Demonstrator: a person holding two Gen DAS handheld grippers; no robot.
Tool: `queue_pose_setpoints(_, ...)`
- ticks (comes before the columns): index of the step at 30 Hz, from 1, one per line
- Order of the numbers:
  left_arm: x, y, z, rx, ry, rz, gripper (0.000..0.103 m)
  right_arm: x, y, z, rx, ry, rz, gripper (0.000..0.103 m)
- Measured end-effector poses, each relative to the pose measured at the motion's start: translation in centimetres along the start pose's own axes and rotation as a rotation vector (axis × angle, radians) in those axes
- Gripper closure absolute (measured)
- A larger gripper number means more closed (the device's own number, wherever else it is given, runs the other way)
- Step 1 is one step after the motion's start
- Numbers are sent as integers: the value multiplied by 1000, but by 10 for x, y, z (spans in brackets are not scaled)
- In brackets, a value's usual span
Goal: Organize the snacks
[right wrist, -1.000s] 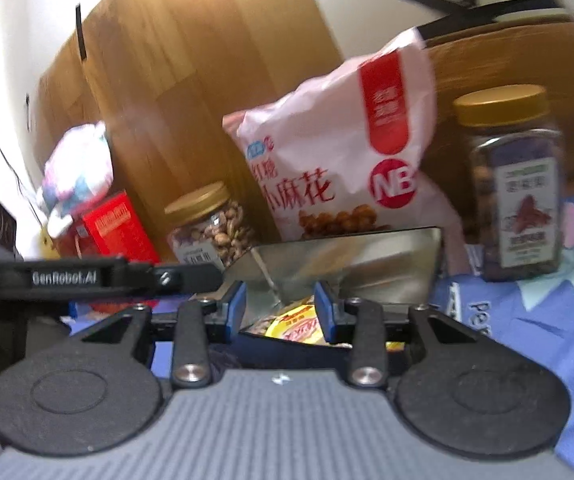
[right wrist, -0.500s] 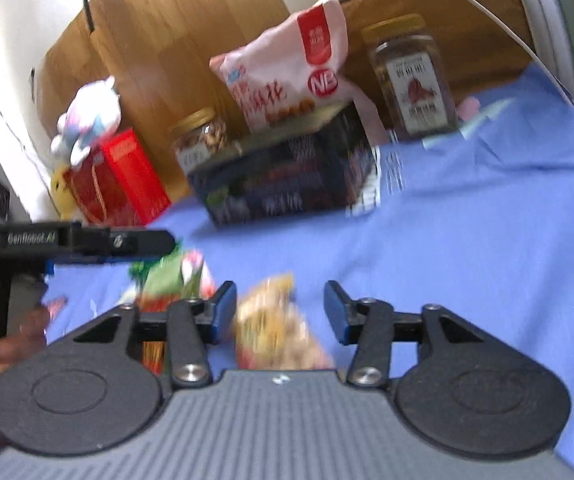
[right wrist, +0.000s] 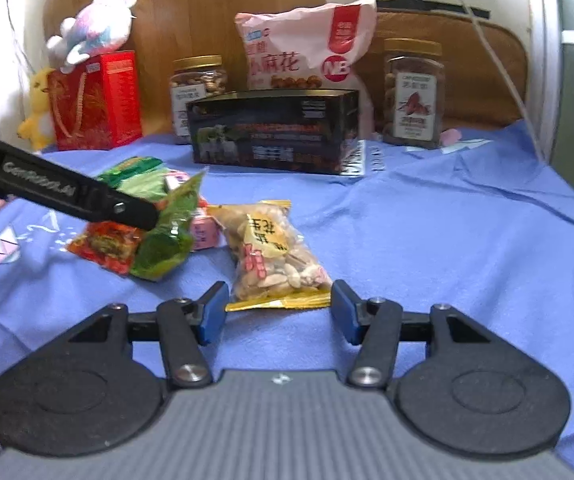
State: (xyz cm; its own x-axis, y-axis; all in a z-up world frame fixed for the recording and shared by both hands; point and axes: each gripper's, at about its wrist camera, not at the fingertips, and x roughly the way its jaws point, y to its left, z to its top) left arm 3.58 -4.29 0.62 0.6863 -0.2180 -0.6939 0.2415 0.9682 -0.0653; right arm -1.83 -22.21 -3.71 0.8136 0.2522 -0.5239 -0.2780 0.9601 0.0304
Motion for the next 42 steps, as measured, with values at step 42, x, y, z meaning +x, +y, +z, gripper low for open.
queue_pose_setpoints(42, 13, 0, 3, 8, 22, 107, 11, 14, -30, 14, 115, 38, 77, 23)
